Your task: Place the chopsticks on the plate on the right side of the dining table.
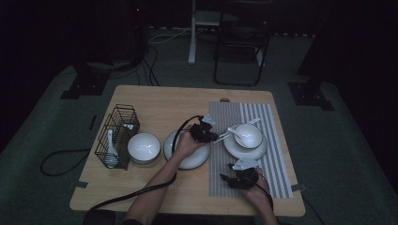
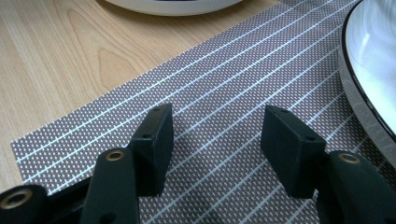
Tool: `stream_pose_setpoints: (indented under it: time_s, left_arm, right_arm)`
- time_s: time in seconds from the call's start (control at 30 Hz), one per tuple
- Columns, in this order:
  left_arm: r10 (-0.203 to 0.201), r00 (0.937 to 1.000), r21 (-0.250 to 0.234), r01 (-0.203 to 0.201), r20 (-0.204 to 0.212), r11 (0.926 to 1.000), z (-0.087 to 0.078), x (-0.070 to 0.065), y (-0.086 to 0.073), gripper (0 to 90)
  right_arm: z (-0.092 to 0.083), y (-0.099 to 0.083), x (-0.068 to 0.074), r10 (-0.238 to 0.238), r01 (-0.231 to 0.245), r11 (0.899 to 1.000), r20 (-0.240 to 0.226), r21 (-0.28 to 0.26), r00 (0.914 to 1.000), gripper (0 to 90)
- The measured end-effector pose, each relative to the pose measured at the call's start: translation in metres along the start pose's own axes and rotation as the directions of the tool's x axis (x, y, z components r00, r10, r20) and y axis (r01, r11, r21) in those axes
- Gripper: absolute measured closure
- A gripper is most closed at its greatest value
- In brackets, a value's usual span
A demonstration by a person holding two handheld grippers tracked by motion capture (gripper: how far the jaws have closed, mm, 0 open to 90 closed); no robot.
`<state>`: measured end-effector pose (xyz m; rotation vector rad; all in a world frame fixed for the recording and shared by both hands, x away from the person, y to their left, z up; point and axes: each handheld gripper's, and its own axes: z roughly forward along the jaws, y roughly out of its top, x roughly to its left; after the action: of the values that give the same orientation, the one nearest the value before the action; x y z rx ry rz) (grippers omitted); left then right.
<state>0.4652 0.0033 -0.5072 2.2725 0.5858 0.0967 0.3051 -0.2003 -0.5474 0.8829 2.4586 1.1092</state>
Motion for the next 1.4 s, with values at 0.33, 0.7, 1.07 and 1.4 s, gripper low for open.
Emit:
stream_pose_setpoints:
  time_s: [0.33, 0.7, 1.07, 1.4]
  left_arm:
    - [-0.01, 0.9999, -0.025, 0.009, -0.007, 0.9996, -0.009, -0.002, 0.001, 68.2]
    - [-0.008, 1.0, 0.042, 0.008, 0.004, 0.9991, 0.003, -0.008, -0.005, 56.1]
    - [0.068, 0.9954, 0.081, -0.063, -0.067, 0.9948, 0.004, -0.012, -0.003, 78.5]
    - [0.115, 0.9907, 0.087, -0.109, -0.073, 0.9903, 0.005, -0.011, -0.001, 81.8]
  right_arm:
    - [0.0, 0.0, 0.0, 0.0, 0.0, 1.0, 0.0, 0.0, 1.0, 44.0]
    - [0.0, 0.0, 0.0, 0.0, 0.0, 1.0, 0.0, -0.001, 1.0, 44.0]
    - [0.0, 0.0, 0.0, 0.0, 0.0, 1.0, 0.0, 0.0, 1.0, 44.0]
    - [0.0, 0.0, 0.0, 0.002, -0.002, 1.0, -0.001, 0.0, 1.0, 44.0]
